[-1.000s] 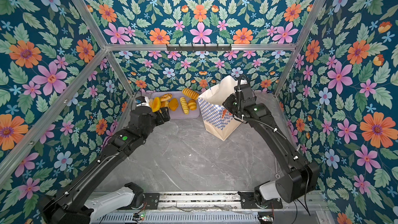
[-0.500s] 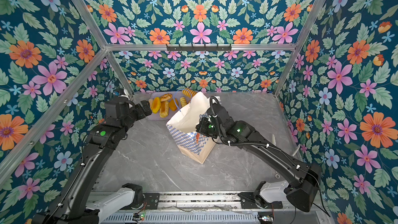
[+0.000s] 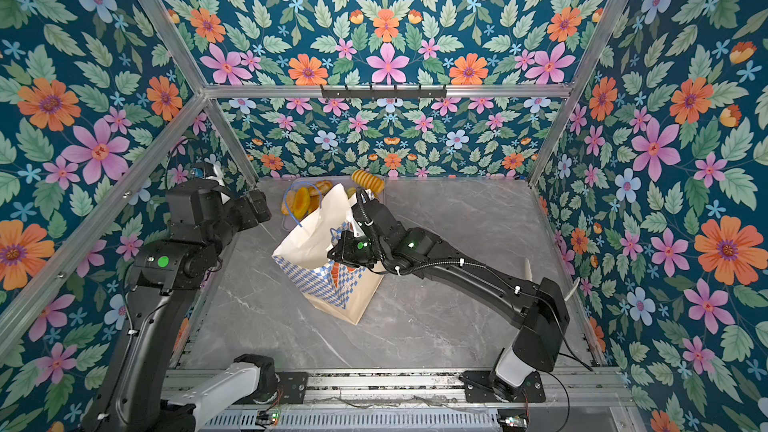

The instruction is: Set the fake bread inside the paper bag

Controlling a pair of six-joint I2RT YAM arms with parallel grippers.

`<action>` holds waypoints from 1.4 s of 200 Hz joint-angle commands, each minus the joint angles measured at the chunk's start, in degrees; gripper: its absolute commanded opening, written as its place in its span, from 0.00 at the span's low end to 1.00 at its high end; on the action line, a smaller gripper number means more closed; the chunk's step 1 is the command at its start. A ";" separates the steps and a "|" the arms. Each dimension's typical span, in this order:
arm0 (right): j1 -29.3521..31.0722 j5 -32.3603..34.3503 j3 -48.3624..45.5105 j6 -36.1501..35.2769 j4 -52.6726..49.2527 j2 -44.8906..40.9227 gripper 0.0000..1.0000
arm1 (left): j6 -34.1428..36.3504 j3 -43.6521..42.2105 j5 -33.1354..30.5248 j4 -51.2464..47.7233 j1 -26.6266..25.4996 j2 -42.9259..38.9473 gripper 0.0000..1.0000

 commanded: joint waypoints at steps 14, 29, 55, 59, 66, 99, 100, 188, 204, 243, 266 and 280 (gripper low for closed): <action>0.01 -6.82 0.31 -1.77 8.55 0.43 0.01 | 1.57 1.11 -1.09 -1.34 0.43 0.37 1.00; 0.08 -7.65 0.02 -2.75 7.88 0.05 0.02 | 1.86 1.19 -1.43 -2.90 0.43 0.52 1.00; 0.06 -7.15 -2.39 -3.34 7.11 -1.04 0.08 | 1.95 0.80 -0.89 -3.47 0.64 0.96 1.00; 0.02 -7.13 -2.90 -3.31 7.18 -1.18 0.09 | 1.90 0.80 -0.75 -3.57 0.66 1.07 1.00; 0.03 -6.98 -3.70 -3.33 7.10 -1.38 0.12 | 1.78 0.81 -0.50 -3.69 0.61 1.24 1.00; 0.07 -3.85 -6.64 -4.46 4.74 -4.01 0.41 | 1.75 1.19 0.47 -4.79 0.66 1.49 1.00; 0.08 -3.63 -6.81 -4.60 4.63 -4.26 0.43 | 1.79 1.26 0.48 -4.86 0.63 1.46 1.00; 0.00 9.01 -7.96 -11.26 -8.91 -17.45 0.65 | 2.83 7.70 -2.05 -13.78 0.68 2.34 1.00; -0.08 14.62 -5.68 -13.69 -14.29 -19.20 0.58 | 2.91 9.00 -2.85 -15.49 0.67 2.30 0.99; -8.54 17.24 -0.25 -15.93 -24.31 -18.45 0.38 | 2.68 9.74 -5.68 -18.88 0.66 1.36 0.98; -14.99 13.94 0.86 -17.25 -25.94 -15.71 0.46 | 2.19 8.32 -6.09 -20.85 0.64 0.40 0.96; -17.21 13.98 2.83 -19.19 -28.11 -12.81 0.52 | 1.60 6.24 -4.38 -21.56 0.68 -0.68 0.94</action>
